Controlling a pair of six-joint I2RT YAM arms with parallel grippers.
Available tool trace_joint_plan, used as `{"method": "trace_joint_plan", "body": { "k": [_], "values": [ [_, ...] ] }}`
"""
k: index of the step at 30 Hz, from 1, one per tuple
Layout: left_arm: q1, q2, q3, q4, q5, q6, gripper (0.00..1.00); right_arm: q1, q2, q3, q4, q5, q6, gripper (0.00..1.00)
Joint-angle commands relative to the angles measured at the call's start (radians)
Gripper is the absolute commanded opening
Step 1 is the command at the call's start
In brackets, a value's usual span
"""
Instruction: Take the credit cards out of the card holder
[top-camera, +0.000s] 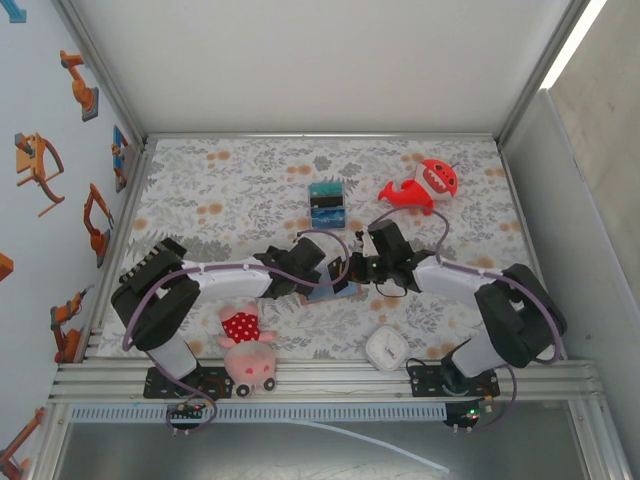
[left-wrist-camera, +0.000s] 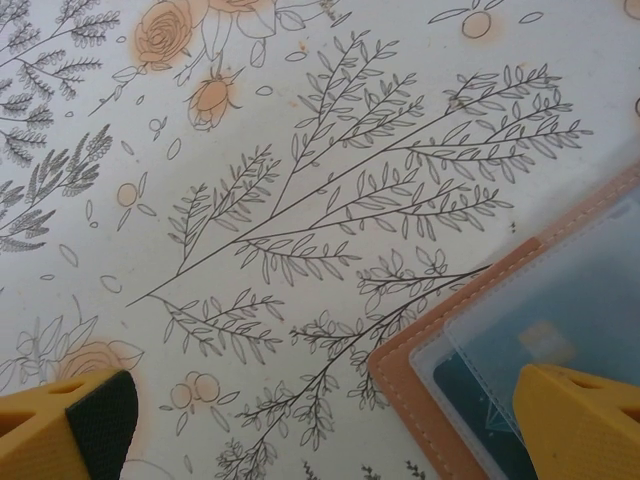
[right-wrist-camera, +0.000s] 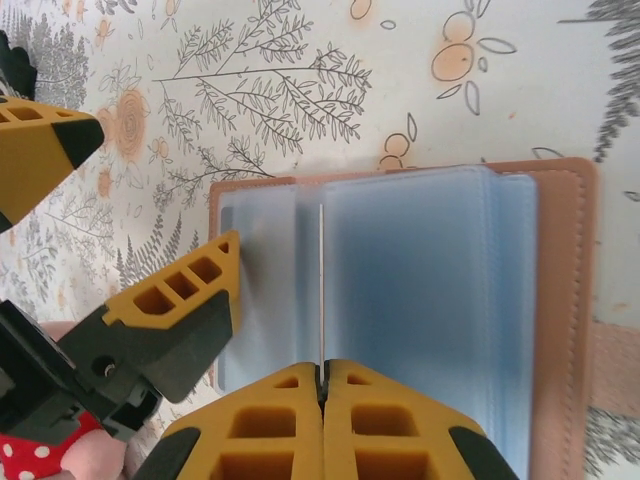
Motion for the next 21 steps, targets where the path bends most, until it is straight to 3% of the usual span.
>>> {"method": "trace_joint_plan", "body": {
  "k": [1,15,21],
  "values": [
    [-0.003,-0.057,0.003,-0.050,-0.037,0.004,0.97,-0.006,-0.065,0.021,-0.072,0.056,-0.050,0.00],
    [0.002,-0.316,-0.014,-0.068,-0.091,-0.068,0.97,-0.006,-0.310,-0.052,-0.006,0.009,-0.121,0.00],
    [0.024,-0.419,-0.020,-0.038,-0.004,-0.077,0.97,0.002,-0.327,-0.019,-0.028,-0.096,-0.205,0.00]
  ]
}}
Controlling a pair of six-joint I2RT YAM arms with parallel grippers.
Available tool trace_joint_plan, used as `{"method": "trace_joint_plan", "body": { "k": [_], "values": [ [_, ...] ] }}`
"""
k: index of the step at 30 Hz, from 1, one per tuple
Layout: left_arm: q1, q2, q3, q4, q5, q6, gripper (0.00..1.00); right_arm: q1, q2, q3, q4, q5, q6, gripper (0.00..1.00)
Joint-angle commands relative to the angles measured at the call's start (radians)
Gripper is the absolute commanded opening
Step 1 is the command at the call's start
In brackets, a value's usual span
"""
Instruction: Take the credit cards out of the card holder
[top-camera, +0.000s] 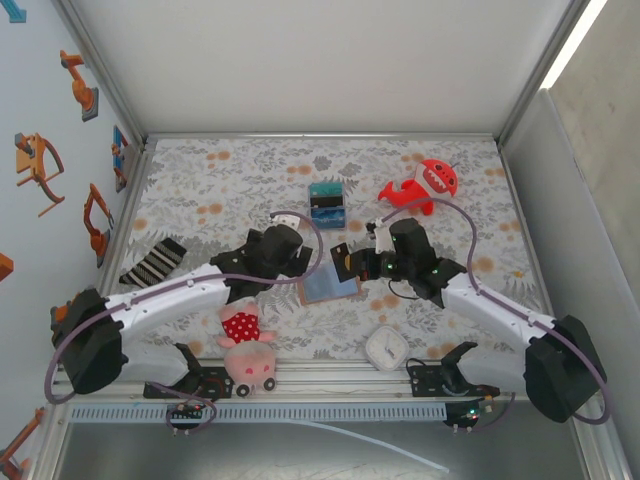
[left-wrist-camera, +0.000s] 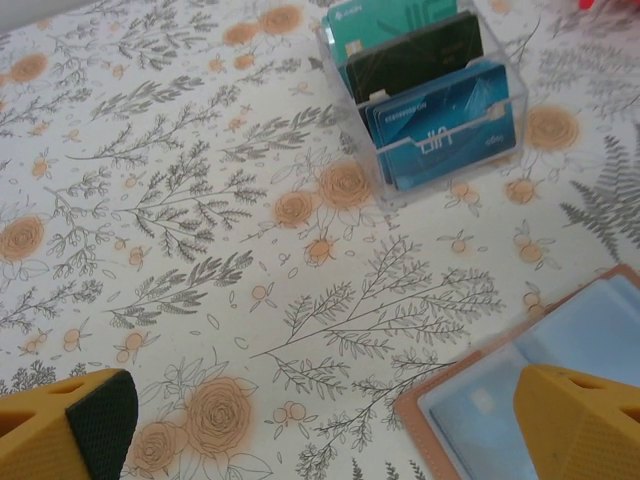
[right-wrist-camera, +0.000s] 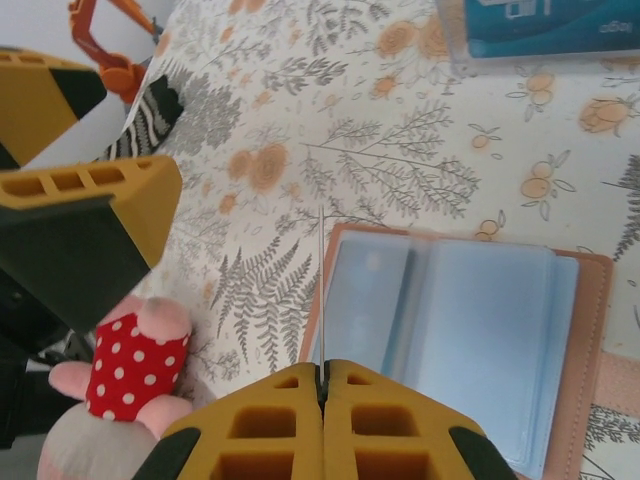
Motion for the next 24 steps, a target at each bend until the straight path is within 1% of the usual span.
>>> {"method": "trace_joint_plan", "body": {
  "k": [1,5,7,11,14,15,17,19,20,22,24],
  "values": [
    [0.026,-0.063,-0.020,0.023,0.093,-0.022,0.97,0.013,-0.015,0.036,-0.010,-0.089,-0.098,0.00],
    [0.101,-0.145,-0.060,0.086,0.364,0.008,0.97,0.056,-0.007,0.106,-0.116,-0.109,-0.217,0.00],
    [0.135,-0.181,-0.078,0.103,0.471,0.020,0.97,0.067,0.004,0.135,-0.155,-0.121,-0.259,0.00],
    [0.191,-0.236,-0.099,0.096,0.640,0.054,0.97,0.072,0.019,0.162,-0.175,-0.177,-0.314,0.00],
    [0.220,-0.269,-0.117,0.099,0.791,0.095,0.97,0.075,0.024,0.177,-0.177,-0.236,-0.354,0.00],
    [0.223,-0.278,-0.122,0.102,0.830,0.107,1.00,0.076,0.026,0.184,-0.181,-0.255,-0.368,0.00],
    [0.223,-0.293,-0.132,0.111,0.891,0.127,0.94,0.077,0.027,0.197,-0.195,-0.281,-0.398,0.00],
    [0.222,-0.304,-0.137,0.118,0.947,0.153,0.85,0.077,0.031,0.215,-0.214,-0.305,-0.428,0.00],
    [0.223,-0.304,-0.139,0.121,0.966,0.161,0.84,0.078,0.032,0.225,-0.223,-0.316,-0.444,0.00],
    [0.223,-0.295,-0.137,0.123,1.002,0.173,0.77,0.078,0.042,0.245,-0.242,-0.342,-0.469,0.00],
    [0.222,-0.277,-0.130,0.118,1.031,0.179,0.75,0.078,0.053,0.267,-0.261,-0.365,-0.492,0.00]
  ]
}}
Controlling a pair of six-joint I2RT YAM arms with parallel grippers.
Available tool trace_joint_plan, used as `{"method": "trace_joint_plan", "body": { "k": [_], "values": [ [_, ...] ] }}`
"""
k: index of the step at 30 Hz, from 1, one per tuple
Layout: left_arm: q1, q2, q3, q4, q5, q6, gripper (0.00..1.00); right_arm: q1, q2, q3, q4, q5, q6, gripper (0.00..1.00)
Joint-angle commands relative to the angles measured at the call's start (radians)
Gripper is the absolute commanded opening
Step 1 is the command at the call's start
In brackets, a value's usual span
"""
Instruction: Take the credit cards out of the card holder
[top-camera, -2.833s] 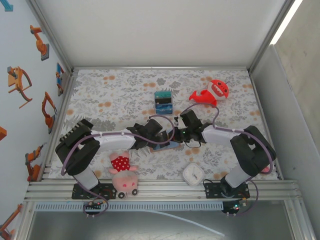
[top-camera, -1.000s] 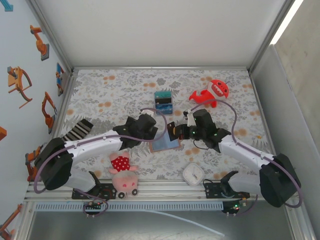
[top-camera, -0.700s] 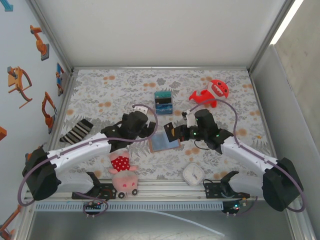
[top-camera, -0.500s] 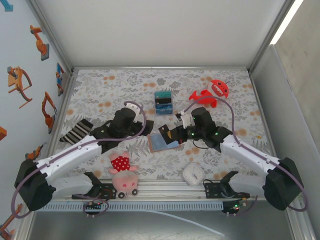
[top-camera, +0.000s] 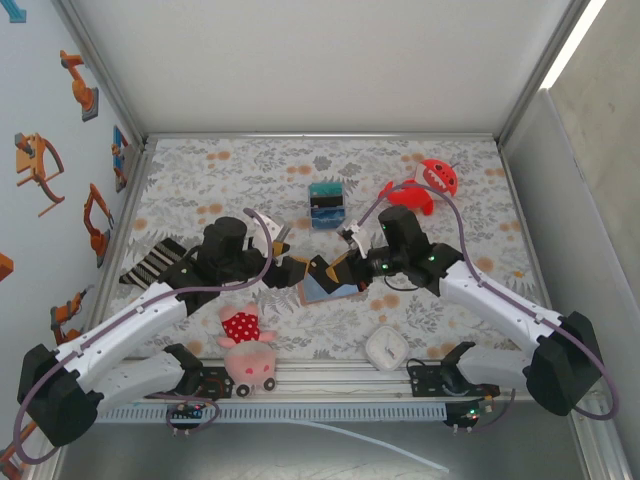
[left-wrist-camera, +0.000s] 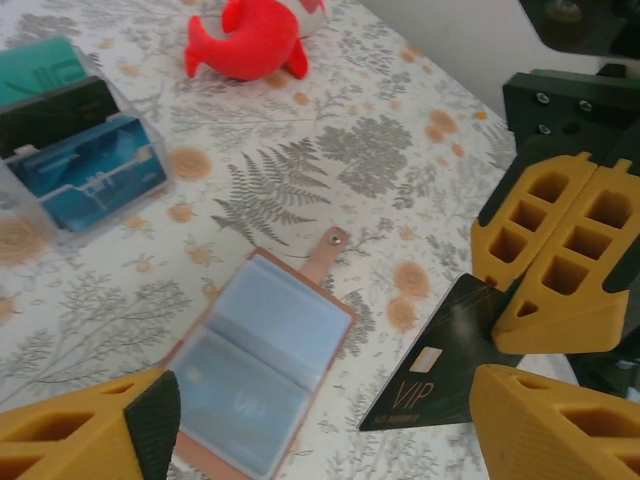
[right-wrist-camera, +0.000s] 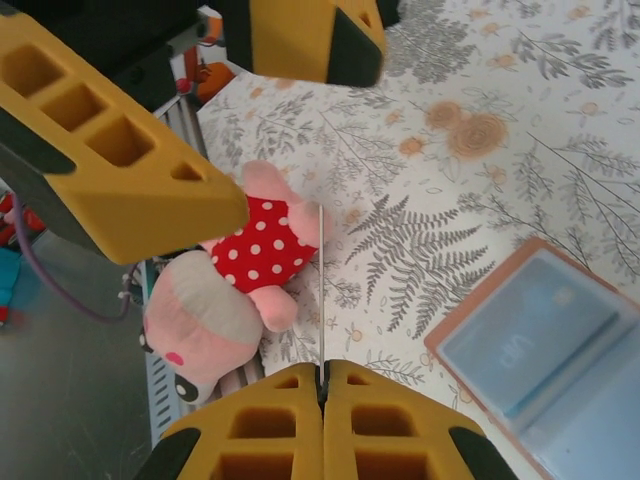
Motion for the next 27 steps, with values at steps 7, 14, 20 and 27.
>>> {"method": "trace_joint_plan", "body": {
  "k": [7,14,20,27],
  "values": [
    [0.000,0.102,0.046,0.008,0.243,0.064,0.57,0.010,0.058,0.118,-0.129,-0.111,-0.163,0.00],
    [0.001,0.144,0.061,0.020,0.296,0.083,0.20,0.010,0.082,0.142,-0.151,-0.133,-0.202,0.00],
    [0.001,0.137,0.050,0.046,0.307,0.079,0.00,0.008,0.099,0.151,-0.140,-0.140,-0.201,0.00],
    [0.000,0.100,0.020,0.090,0.287,0.035,0.00,0.007,0.080,0.135,-0.108,-0.017,-0.163,0.41]
  ]
}}
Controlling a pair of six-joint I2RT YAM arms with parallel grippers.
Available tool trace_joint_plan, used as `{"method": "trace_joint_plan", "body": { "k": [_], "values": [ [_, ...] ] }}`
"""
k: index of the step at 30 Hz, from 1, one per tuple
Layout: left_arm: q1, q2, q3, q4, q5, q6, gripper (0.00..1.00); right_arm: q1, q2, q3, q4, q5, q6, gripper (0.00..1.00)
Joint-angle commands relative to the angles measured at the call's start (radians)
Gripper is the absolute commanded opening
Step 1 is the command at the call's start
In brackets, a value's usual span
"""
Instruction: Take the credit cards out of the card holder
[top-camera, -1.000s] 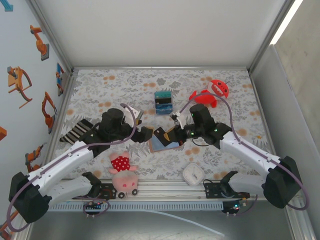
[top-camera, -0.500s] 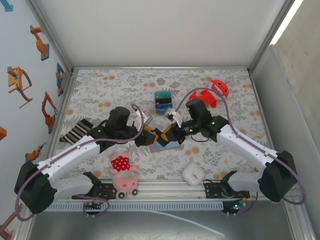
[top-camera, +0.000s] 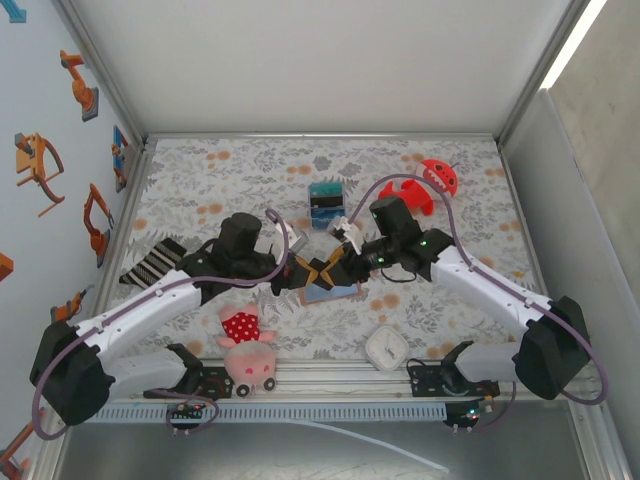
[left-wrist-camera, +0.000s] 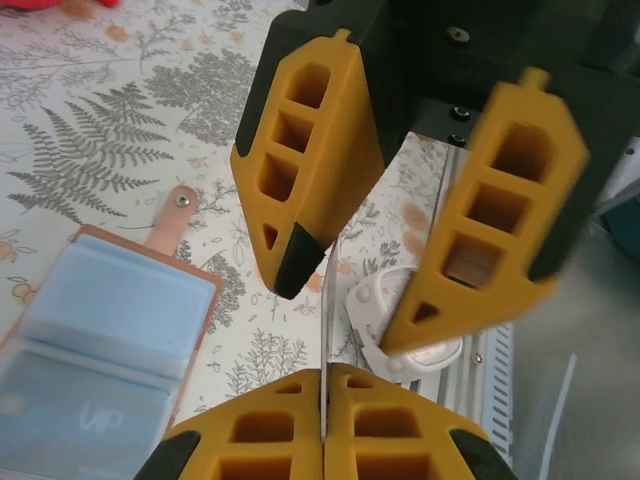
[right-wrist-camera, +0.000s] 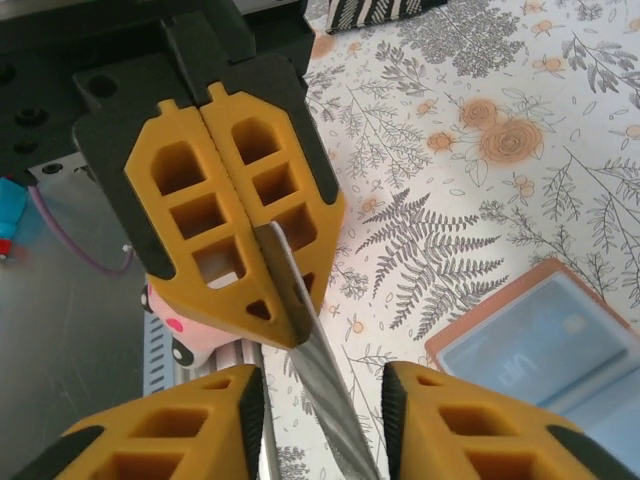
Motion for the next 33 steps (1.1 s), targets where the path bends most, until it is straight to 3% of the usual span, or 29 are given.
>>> {"method": "trace_joint_plan", "body": {
  "k": [1,2,3,11,16,17,19,25,29,33],
  "values": [
    [0.006,-0.047,-0.017,0.090,-0.036,-0.045,0.00,0.009,-0.022,0.018,0.023,0.047,0.025,0.45],
    [0.007,-0.066,-0.029,0.106,-0.053,-0.057,0.00,0.008,-0.030,0.013,0.032,0.066,0.035,0.53],
    [0.006,-0.085,-0.044,0.124,-0.075,-0.068,0.00,0.007,-0.041,0.005,0.043,0.084,0.049,0.56],
    [0.007,-0.229,-0.123,0.167,-0.323,-0.170,0.00,-0.008,-0.163,-0.052,0.131,0.254,0.208,0.63],
    [0.005,-0.303,-0.196,0.278,-0.413,-0.275,0.00,-0.015,-0.240,-0.114,0.248,0.329,0.356,0.70],
    [0.006,-0.312,-0.205,0.293,-0.433,-0.293,0.00,-0.018,-0.253,-0.133,0.282,0.339,0.394,0.91],
    [0.006,-0.323,-0.217,0.321,-0.460,-0.322,0.00,-0.023,-0.272,-0.179,0.380,0.348,0.473,0.98],
    [0.006,-0.325,-0.249,0.440,-0.484,-0.404,0.00,-0.028,-0.228,-0.281,0.687,0.323,0.666,0.96],
    [0.006,-0.315,-0.254,0.499,-0.484,-0.451,0.00,-0.028,-0.142,-0.323,0.946,0.241,0.775,0.84],
    [0.006,-0.309,-0.252,0.515,-0.480,-0.469,0.00,-0.023,-0.061,-0.317,1.084,0.186,0.831,0.73]
  ]
}}
